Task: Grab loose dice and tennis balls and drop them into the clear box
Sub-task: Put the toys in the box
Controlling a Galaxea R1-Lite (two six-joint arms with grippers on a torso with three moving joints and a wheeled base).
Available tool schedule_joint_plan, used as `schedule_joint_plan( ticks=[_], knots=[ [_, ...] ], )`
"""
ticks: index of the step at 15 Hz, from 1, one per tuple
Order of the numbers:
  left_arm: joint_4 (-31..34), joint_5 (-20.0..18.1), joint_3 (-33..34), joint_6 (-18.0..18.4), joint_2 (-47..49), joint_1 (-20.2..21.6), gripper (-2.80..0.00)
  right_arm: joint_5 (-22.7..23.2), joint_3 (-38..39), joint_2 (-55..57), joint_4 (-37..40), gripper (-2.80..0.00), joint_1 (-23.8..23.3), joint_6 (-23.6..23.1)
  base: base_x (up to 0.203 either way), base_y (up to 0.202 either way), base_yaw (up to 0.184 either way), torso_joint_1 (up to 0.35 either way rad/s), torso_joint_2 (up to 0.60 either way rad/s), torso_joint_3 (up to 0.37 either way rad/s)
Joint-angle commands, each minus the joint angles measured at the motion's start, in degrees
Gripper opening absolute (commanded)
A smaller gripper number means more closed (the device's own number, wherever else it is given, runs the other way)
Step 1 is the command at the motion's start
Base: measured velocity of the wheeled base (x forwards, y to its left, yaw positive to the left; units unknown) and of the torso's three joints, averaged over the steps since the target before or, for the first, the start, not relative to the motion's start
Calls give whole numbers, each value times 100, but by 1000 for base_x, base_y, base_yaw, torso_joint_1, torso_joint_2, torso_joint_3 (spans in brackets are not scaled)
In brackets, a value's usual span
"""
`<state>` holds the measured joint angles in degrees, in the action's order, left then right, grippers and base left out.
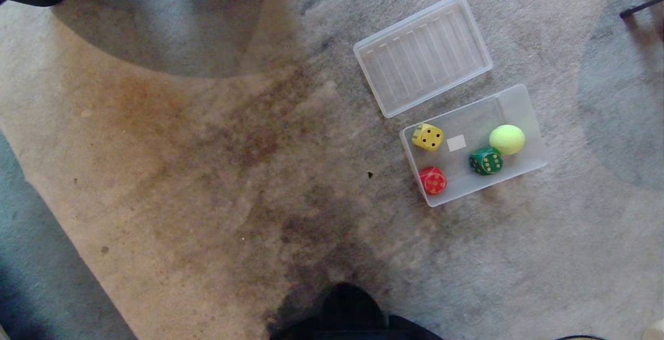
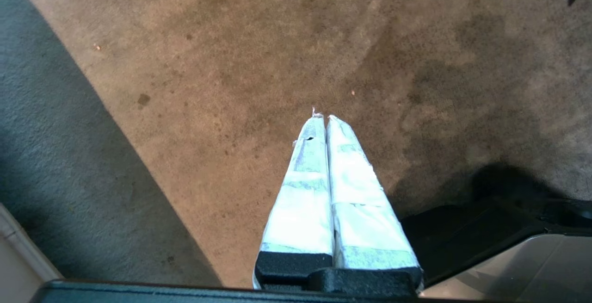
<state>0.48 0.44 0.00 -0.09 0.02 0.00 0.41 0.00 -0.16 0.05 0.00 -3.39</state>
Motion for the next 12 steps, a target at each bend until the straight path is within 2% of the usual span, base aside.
schedule_joint_plan(
  ticks=[1,12],
  knots=[
    [-4,8,0,18,-2,0,-280,2,9,7,-5,-280,0,-4,0,0,0,0,0,0],
    [-4,8,0,-8,-2,0,-280,2,9,7,-5,-280,0,-4,0,0,0,0,0,0]
  ],
)
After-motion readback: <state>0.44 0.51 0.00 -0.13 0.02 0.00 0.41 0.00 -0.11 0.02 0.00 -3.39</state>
